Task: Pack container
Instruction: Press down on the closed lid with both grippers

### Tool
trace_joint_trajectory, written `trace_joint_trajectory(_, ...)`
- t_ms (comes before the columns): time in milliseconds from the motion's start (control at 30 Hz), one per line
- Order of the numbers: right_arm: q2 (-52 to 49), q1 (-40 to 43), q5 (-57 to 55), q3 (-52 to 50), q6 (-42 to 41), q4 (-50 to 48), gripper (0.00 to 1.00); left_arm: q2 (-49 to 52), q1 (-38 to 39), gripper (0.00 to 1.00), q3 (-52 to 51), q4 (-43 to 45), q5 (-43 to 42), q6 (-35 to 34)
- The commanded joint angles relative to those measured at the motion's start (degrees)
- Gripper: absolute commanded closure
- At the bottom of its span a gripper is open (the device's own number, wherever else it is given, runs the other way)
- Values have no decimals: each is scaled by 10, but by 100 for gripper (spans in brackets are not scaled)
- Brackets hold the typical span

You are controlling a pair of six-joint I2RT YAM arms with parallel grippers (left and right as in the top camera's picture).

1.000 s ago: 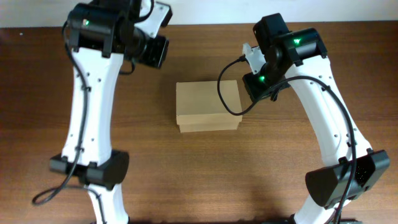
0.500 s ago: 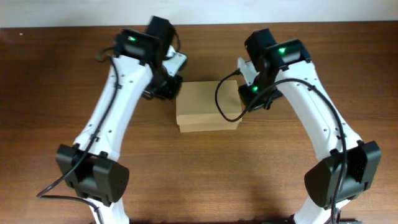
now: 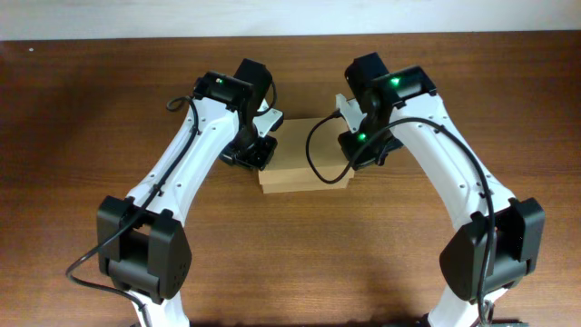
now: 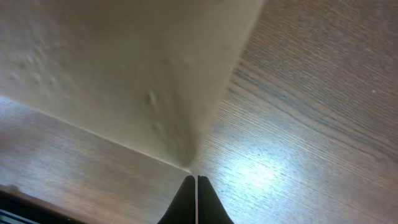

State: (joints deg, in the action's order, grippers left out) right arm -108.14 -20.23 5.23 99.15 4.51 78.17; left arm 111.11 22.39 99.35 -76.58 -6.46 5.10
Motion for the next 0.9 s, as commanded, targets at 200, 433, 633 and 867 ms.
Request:
trace_joint_trajectory(200, -11, -27, 7, -3, 6, -5, 96, -8, 2, 94, -27, 16, -12, 3)
trace_joint_trajectory(433, -31, -26, 7, -92, 6, -82, 96, -8, 2, 94, -28, 23, -12, 0)
trace_joint_trajectory(633, -32, -26, 8, -139, 6, -112, 96, -8, 2, 93, -50, 42, -12, 0)
trace_joint_trajectory(867, -32, -26, 17, -138, 6, -116, 96, -8, 2, 93, -78, 62, -12, -10)
